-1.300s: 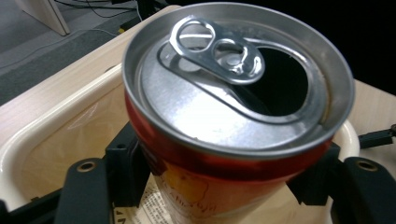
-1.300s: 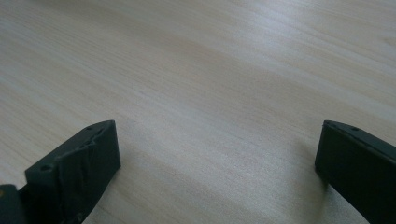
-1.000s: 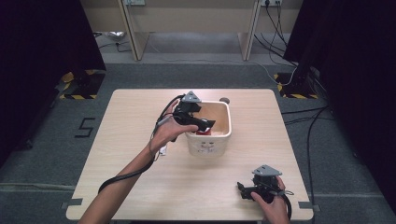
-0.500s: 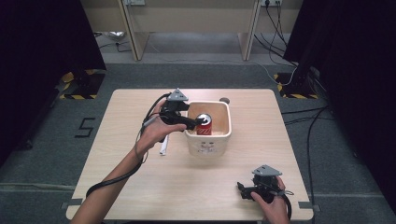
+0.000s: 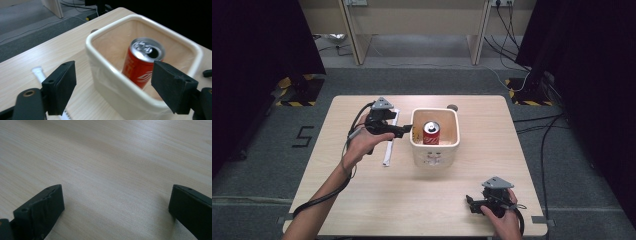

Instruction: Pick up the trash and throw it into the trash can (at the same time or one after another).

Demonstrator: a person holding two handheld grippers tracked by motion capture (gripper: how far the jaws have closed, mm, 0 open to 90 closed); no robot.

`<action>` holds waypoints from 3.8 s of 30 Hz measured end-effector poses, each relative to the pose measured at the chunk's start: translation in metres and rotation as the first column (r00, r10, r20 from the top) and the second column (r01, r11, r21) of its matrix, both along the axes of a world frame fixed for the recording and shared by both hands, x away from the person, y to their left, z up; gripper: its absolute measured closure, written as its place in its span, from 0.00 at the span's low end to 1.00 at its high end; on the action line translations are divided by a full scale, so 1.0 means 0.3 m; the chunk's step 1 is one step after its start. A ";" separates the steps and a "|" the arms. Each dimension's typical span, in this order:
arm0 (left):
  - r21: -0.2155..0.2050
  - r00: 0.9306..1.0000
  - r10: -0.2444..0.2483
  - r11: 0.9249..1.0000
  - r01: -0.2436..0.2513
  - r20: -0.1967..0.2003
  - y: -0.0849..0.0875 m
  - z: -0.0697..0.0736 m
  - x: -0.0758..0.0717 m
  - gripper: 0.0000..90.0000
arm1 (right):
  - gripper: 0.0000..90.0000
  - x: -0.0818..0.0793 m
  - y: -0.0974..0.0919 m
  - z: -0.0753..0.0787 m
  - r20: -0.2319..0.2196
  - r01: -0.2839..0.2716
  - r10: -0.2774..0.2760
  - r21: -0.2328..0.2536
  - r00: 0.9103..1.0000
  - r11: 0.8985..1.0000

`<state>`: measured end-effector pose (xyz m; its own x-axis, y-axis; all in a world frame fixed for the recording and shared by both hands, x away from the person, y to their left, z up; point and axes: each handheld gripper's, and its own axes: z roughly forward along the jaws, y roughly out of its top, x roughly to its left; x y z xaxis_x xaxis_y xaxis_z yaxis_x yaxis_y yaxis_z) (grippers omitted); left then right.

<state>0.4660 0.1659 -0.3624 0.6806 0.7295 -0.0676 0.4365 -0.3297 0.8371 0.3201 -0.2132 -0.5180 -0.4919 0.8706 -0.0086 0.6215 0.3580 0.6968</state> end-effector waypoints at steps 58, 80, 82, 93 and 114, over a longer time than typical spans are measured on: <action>0.086 0.972 0.210 0.976 -0.201 -0.106 0.095 -0.419 0.107 0.27 | 0.00 0.000 0.000 0.000 0.001 -0.002 0.002 -0.001 1.000 1.000; 0.141 0.960 0.247 0.963 -0.228 -0.133 0.093 -0.477 0.184 0.51 | 0.00 0.000 0.000 0.000 -0.001 0.000 0.000 0.001 1.000 1.000; 0.146 0.960 0.244 0.964 -0.224 -0.136 0.092 -0.479 0.189 0.53 | 0.00 0.000 0.000 0.000 0.000 0.000 0.000 0.000 1.000 1.000; 0.153 0.955 0.259 0.959 -0.238 -0.141 0.091 -0.472 0.225 0.55 | 0.00 0.000 0.000 0.000 -0.001 0.000 0.000 0.001 1.000 1.000; 0.172 0.950 0.265 0.956 -0.237 -0.167 0.079 -0.480 0.260 0.59 | 0.00 0.000 0.000 0.000 0.000 0.000 0.000 0.000 1.000 1.000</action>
